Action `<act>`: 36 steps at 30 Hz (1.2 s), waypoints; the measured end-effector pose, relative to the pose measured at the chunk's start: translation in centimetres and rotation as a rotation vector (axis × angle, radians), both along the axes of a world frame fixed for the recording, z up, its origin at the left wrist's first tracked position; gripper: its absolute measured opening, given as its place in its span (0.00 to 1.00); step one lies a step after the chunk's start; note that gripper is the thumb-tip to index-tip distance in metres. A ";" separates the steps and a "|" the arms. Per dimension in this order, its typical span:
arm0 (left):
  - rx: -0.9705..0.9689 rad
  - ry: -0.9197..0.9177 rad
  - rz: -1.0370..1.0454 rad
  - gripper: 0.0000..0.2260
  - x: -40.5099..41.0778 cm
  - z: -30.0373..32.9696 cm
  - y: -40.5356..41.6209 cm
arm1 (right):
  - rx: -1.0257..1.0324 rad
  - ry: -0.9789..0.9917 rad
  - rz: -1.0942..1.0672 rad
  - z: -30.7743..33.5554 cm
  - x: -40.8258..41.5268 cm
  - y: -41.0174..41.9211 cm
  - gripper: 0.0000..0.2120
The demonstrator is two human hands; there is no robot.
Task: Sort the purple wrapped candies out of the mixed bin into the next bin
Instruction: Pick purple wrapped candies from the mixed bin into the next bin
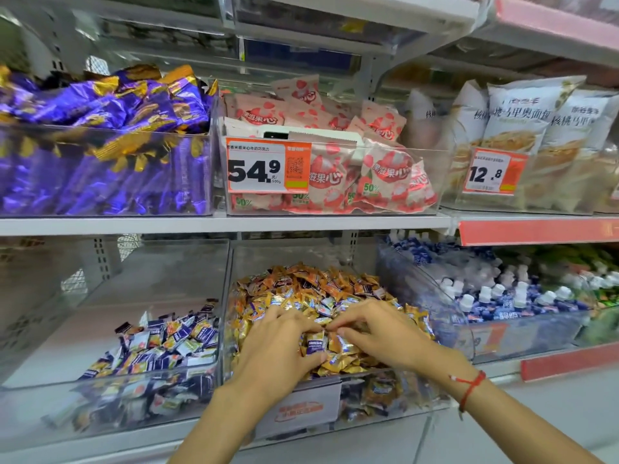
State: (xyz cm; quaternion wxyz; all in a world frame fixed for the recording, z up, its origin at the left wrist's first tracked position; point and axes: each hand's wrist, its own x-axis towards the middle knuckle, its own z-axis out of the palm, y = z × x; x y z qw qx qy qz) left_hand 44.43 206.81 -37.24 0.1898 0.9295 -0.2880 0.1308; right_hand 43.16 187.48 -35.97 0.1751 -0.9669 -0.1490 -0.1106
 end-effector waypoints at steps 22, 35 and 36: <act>-0.211 -0.071 -0.003 0.21 0.0 1.2 3.0 | 0.519 -0.026 -0.155 2.4 2.0 -0.3 0.05; -0.213 -0.012 -0.024 0.19 -0.2 1.2 3.1 | 0.029 0.260 -0.193 3.5 6.0 -1.6 0.13; -0.216 -0.013 -0.022 0.20 -0.2 1.2 3.1 | -0.025 0.288 -0.251 3.2 7.1 -1.6 0.14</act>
